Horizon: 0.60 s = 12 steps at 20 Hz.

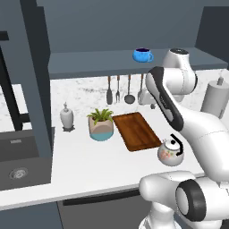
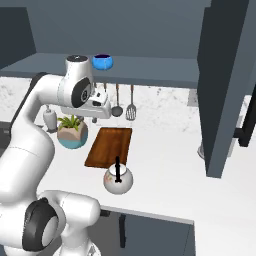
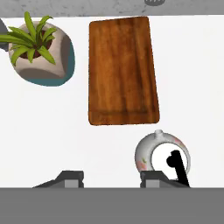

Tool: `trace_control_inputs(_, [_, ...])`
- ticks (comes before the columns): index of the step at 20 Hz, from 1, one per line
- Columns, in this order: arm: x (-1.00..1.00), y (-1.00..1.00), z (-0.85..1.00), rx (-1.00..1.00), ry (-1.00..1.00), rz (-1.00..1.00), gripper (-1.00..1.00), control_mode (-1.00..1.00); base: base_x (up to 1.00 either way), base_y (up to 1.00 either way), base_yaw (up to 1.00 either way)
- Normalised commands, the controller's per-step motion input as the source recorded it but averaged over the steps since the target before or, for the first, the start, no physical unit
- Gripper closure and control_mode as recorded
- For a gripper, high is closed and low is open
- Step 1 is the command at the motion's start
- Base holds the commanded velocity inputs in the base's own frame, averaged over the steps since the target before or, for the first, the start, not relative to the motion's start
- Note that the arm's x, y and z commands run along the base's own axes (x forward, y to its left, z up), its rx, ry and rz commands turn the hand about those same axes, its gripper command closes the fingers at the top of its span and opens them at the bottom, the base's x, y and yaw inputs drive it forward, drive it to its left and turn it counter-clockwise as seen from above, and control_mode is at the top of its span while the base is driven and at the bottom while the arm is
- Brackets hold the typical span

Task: Pick the kettle from the counter and place it on the tray. Then pick the mug from the cabinet and place it on the tray. Then close the cabinet doors.

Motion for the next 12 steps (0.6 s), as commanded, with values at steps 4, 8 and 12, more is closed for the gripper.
trace_control_inputs(4, [-0.06,-0.02,-0.05,0.0,0.0,0.0,-1.0,-1.0,0.0,0.0,0.0])
trace_control_inputs(8, [-0.24,-0.25,-0.24,-0.03,0.0,0.0,-1.0,-1.0,0.0,0.0,0.0])
trace_control_inputs(12, [-0.32,-0.39,-0.36,0.0,0.0,-0.02,-1.0,-1.0,0.0,0.0,0.0])
